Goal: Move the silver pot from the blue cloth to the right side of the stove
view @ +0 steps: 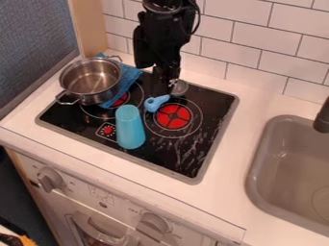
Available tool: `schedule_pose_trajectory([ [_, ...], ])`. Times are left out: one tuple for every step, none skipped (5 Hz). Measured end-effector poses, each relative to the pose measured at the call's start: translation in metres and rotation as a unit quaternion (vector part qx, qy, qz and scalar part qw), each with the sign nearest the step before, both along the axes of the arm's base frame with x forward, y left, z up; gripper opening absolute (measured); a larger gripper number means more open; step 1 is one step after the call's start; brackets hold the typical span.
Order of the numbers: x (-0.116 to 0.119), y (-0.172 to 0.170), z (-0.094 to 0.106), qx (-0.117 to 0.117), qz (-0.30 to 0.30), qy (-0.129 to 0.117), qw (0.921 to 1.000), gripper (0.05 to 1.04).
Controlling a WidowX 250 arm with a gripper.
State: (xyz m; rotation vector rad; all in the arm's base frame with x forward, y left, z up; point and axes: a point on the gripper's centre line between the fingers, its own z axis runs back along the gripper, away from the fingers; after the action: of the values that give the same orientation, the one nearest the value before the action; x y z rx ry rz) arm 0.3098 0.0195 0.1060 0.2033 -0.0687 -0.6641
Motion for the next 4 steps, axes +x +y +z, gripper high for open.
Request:
schedule_pose_trajectory([
  [-0.001,0.000,-0.008,0.001,0.002,0.013,0.9999,1.001],
  [0.006,0.019,-0.010,0.018,0.022,0.011,0.9995,1.001],
  [0.011,0.032,-0.005,0.020,0.038,0.006,0.9990,1.001],
  [0.015,0.045,-0.009,0.022,0.056,0.010,0.9981,1.001],
])
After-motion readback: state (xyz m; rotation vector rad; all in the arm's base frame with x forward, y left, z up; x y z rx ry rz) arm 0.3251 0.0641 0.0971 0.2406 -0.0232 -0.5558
